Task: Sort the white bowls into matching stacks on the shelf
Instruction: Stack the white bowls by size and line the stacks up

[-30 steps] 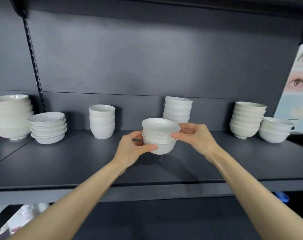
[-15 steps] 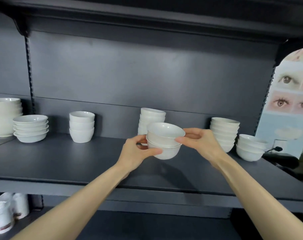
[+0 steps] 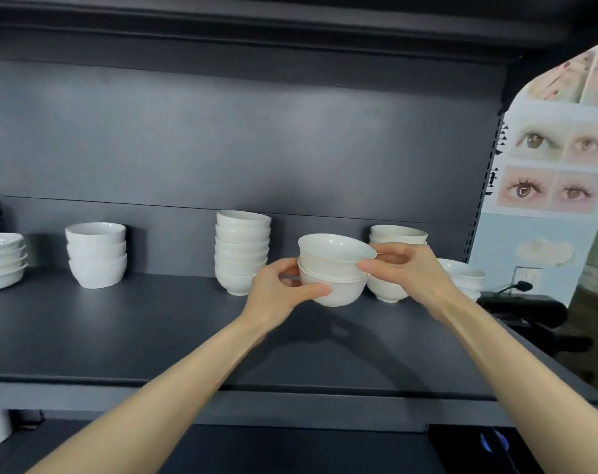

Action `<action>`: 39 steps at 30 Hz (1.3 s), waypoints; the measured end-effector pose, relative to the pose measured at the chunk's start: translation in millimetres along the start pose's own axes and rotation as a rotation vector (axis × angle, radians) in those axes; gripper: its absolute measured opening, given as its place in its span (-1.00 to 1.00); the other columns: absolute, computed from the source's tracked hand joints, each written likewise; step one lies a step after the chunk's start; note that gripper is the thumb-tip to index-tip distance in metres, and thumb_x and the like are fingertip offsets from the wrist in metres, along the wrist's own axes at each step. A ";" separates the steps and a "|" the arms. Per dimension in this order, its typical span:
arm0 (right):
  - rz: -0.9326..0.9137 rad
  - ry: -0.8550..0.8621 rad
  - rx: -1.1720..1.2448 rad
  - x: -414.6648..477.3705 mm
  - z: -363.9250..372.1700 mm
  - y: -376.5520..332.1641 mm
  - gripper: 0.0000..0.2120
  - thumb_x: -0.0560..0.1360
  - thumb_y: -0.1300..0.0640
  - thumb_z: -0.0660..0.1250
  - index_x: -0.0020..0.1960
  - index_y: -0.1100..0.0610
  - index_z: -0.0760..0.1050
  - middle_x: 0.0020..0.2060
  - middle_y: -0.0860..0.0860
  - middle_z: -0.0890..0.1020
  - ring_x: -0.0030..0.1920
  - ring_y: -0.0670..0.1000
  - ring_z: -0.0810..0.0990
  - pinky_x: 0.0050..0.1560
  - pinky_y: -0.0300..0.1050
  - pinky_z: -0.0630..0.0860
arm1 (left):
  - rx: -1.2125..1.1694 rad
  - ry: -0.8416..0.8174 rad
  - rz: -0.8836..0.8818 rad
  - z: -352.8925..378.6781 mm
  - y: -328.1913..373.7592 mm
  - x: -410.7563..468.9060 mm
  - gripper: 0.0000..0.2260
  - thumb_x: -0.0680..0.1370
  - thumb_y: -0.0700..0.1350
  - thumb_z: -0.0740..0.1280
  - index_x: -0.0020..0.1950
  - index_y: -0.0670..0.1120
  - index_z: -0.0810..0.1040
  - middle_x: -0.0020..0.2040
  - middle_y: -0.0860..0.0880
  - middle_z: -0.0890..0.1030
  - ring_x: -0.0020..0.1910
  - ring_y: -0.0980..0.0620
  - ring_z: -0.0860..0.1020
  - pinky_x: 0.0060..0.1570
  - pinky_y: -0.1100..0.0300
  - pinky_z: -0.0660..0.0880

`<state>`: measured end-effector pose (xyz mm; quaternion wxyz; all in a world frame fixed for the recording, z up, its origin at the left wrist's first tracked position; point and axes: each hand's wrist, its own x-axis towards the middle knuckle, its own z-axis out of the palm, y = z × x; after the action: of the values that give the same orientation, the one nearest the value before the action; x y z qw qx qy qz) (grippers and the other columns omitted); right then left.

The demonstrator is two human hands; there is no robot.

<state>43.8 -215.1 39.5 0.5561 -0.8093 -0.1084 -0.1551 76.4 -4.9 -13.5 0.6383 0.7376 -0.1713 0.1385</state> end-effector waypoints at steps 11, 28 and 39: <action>-0.004 0.120 -0.037 39.1 -62.4 28.0 -0.67 0.32 0.06 0.55 0.06 0.03 0.60 -0.16 -0.14 0.71 -0.13 -0.22 0.66 -0.12 -0.39 0.49 | -0.044 -0.050 0.028 70.0 -9.1 67.5 -0.54 0.25 -0.10 0.62 0.10 -0.06 0.61 -0.04 0.05 0.68 -0.10 0.08 0.67 -0.01 0.13 0.61; -0.054 0.180 -0.103 60.7 -237.2 96.6 -0.80 0.36 0.16 0.52 -0.09 -0.03 0.57 -0.18 -0.11 0.67 -0.26 -0.34 0.62 -0.23 -0.55 0.45 | -0.078 -0.016 0.057 267.9 5.1 109.6 -0.60 0.23 -0.14 0.63 -0.09 0.02 0.50 -0.11 0.11 0.62 -0.09 0.11 0.62 -0.09 0.35 0.55; -0.024 0.053 -0.044 111.7 -281.6 153.5 -0.69 0.35 0.08 0.53 0.07 0.04 0.62 -0.07 -0.06 0.71 -0.01 -0.17 0.65 0.07 -0.28 0.48 | 0.058 0.081 0.073 323.2 -14.3 134.2 -0.51 0.29 -0.06 0.59 0.14 -0.09 0.51 0.03 0.09 0.60 0.07 0.14 0.54 0.03 0.37 0.44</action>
<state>164.2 -532.7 41.9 0.5389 -0.8156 -0.0998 -0.1855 199.1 -333.0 -16.9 0.6176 0.7428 -0.1682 0.1962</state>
